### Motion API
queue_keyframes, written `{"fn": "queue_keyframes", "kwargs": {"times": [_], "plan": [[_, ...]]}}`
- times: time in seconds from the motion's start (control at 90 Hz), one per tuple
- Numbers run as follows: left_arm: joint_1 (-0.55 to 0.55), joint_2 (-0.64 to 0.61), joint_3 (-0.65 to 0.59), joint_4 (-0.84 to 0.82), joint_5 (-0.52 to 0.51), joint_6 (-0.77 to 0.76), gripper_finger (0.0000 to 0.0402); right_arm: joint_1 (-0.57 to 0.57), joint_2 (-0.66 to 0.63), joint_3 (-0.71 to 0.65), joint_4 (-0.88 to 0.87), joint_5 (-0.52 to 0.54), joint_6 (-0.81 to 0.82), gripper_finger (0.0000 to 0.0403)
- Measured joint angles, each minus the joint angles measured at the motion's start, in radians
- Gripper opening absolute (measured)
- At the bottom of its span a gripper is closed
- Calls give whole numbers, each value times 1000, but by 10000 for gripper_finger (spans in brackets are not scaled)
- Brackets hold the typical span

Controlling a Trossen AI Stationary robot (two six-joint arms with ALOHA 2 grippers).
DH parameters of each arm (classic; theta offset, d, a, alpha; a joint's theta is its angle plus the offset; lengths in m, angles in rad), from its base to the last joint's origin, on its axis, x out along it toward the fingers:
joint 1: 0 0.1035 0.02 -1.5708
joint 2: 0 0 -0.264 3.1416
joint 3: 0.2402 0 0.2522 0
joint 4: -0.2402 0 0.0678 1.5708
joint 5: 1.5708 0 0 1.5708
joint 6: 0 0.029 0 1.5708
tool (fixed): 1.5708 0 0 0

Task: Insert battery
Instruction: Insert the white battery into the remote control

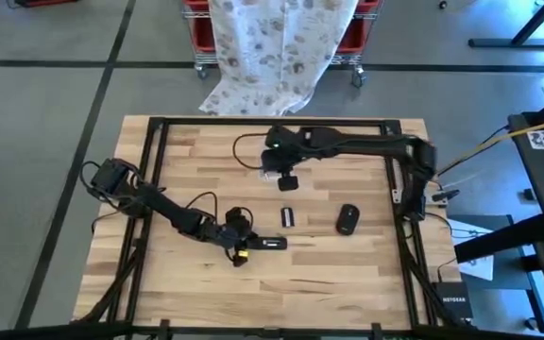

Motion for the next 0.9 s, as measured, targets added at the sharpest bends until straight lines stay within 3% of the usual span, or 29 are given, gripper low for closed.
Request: {"fn": "queue_keyframes", "kwargs": {"times": [0.167,0.233,0.289,0.433,0.633,0.733,0.9], "plan": [[-21,0,0,0,-24,0,86,80,-122,-122,-9,-225,67,0],[-33,0,0,1,-45,0,86,117,-178,-214,6,-344,110,4],[-43,1,0,1,-66,0,86,153,-223,-308,67,-374,186,5],[-65,2,0,1,-110,0,86,280,-276,-580,302,-264,436,4],[-70,2,0,1,-125,0,86,424,-282,-874,629,-21,757,2],[-70,2,0,2,-125,1,86,477,-282,-940,750,75,830,1],[-64,2,0,2,-127,2,86,558,-283,-948,884,75,829,1]]}}
